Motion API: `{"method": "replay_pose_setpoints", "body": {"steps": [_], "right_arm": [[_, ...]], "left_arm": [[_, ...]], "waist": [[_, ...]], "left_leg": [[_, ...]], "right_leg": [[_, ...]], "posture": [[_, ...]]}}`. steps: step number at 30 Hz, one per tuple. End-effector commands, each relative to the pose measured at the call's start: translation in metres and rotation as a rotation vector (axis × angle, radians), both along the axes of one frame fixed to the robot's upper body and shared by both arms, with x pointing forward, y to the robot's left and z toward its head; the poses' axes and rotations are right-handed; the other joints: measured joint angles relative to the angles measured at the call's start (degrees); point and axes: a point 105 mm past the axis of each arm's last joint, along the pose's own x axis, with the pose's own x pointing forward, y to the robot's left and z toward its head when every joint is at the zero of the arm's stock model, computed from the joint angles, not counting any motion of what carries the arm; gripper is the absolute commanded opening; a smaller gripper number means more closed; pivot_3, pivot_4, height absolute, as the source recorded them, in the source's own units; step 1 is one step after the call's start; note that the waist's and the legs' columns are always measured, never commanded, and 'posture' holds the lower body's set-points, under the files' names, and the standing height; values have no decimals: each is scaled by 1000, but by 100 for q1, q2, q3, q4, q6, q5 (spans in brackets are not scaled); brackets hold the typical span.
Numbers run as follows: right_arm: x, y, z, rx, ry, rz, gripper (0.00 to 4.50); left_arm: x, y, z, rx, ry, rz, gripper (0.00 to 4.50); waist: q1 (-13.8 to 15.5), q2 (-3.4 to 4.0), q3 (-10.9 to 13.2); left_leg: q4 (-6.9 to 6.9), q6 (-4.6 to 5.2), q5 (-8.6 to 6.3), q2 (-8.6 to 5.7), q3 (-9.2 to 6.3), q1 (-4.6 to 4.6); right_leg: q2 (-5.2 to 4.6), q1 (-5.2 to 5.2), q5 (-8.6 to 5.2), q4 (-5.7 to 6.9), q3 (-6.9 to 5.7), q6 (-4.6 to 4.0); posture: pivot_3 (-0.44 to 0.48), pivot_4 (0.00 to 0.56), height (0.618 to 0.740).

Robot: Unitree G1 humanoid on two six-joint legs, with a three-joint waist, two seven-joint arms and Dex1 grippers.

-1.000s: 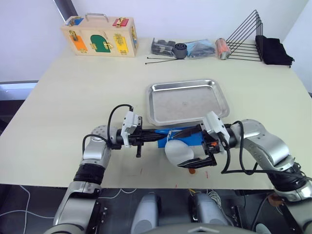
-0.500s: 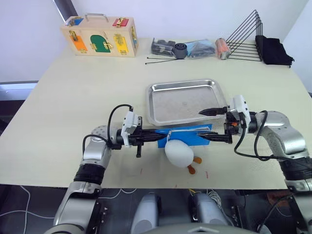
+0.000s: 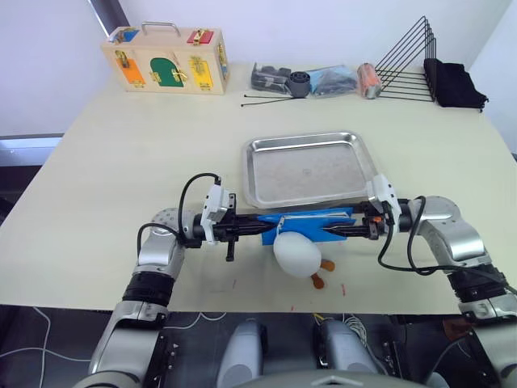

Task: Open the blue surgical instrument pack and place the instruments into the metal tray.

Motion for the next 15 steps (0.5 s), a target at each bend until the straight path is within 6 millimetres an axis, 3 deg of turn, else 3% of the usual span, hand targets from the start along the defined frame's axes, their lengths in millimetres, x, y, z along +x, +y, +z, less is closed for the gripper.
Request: {"method": "replay_pose_setpoints", "body": {"steps": [1, 11, 12, 14, 15], "right_arm": [[0, -1, 2, 4, -31, 15, 92], [3, -3, -1, 11, -42, 11, 92], [3, -3, -1, 11, -42, 9, 0], [4, -4, 0, 18, -49, 7, 0], [6, -5, 2, 27, -56, 2, 0]], "left_arm": [[-4, -2, -7, 21, 19, -11, 0], [-4, 3, -2, 20, 48, 5, 0], [-4, 4, -1, 21, 49, 10, 570], [-4, 8, 2, 19, 45, 27, 962], [-4, 10, 4, 18, 39, 41, 1398]], "waist": [[-1, 0, 0], [-7, 0, 0], [-6, 0, 0], [-9, 0, 0], [-17, 0, 0]], "left_leg": [[0, 0, 0, 0, 0, 0], [0, 0, 0, 1, 0, 2], [0, 0, 0, 1, -1, 2], [0, 0, 0, 1, -1, 2], [0, 0, 0, 1, 0, 2]], "right_leg": [[0, 0, 0, 0, 0, 0], [2, 0, 0, 1, 0, 0], [2, 0, 0, 1, 0, 0], [2, 0, 0, 1, 0, 0], [2, 0, 0, 0, 1, 0]], "posture": [[0, 150, 740], [0, 150, 740], [0, 150, 740], [0, 150, 740], [0, 150, 740]]}}
